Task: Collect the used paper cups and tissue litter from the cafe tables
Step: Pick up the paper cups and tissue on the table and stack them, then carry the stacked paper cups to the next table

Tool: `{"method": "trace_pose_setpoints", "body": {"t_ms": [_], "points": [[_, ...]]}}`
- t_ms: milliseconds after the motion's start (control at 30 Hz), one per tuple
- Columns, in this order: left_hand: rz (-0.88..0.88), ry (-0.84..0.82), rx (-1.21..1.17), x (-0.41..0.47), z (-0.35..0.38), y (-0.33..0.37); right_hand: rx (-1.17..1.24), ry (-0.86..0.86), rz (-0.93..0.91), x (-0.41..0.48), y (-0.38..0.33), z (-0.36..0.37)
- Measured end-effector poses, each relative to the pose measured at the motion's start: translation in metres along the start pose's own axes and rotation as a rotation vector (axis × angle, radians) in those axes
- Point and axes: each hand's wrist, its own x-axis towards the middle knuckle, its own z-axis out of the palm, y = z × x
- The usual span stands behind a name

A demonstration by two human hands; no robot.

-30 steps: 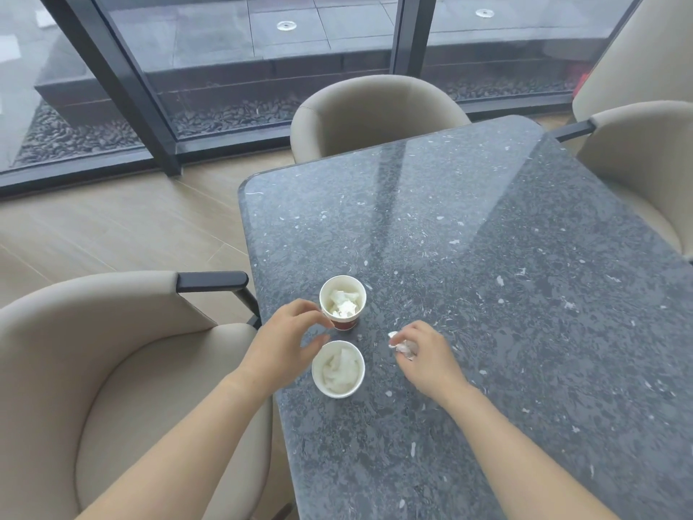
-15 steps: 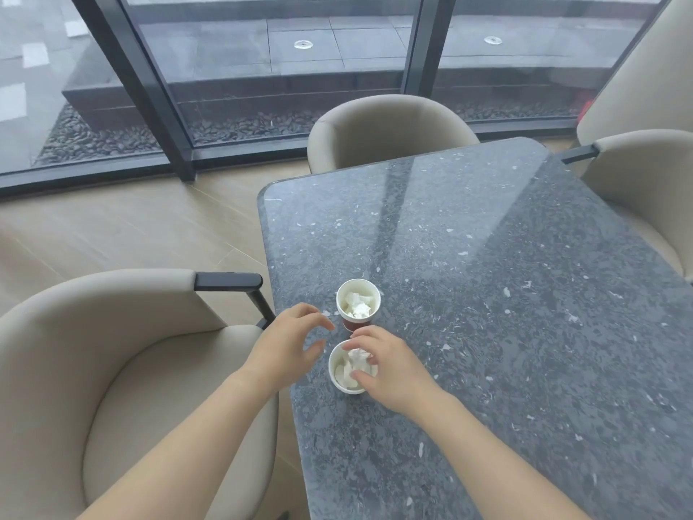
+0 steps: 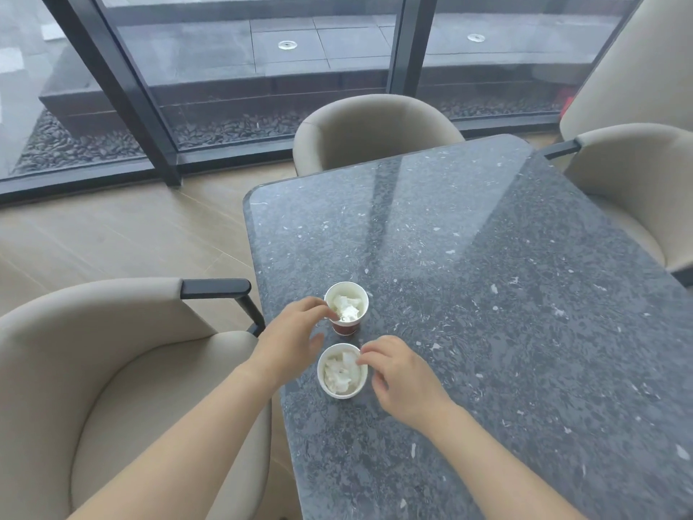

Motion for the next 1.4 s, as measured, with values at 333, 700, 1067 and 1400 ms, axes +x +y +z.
{"method": "trace_pose_setpoints", "body": {"t_ms": [333,700,1067,1400], "points": [[0.065,-0.158,0.263,0.026,0.022,-0.004,-0.092,-0.069,-0.072,-0.003,0.0,0.006],[0.067,-0.177,0.382,0.027,0.027,-0.001,-0.146,0.099,0.123,-0.013,0.032,-0.011],[0.131,-0.118,0.298,-0.007,0.015,0.013,-0.101,0.024,0.246,-0.013,0.025,-0.003],[0.28,-0.027,0.15,-0.104,-0.006,0.063,-0.106,0.235,0.276,-0.097,-0.061,-0.028]]}}
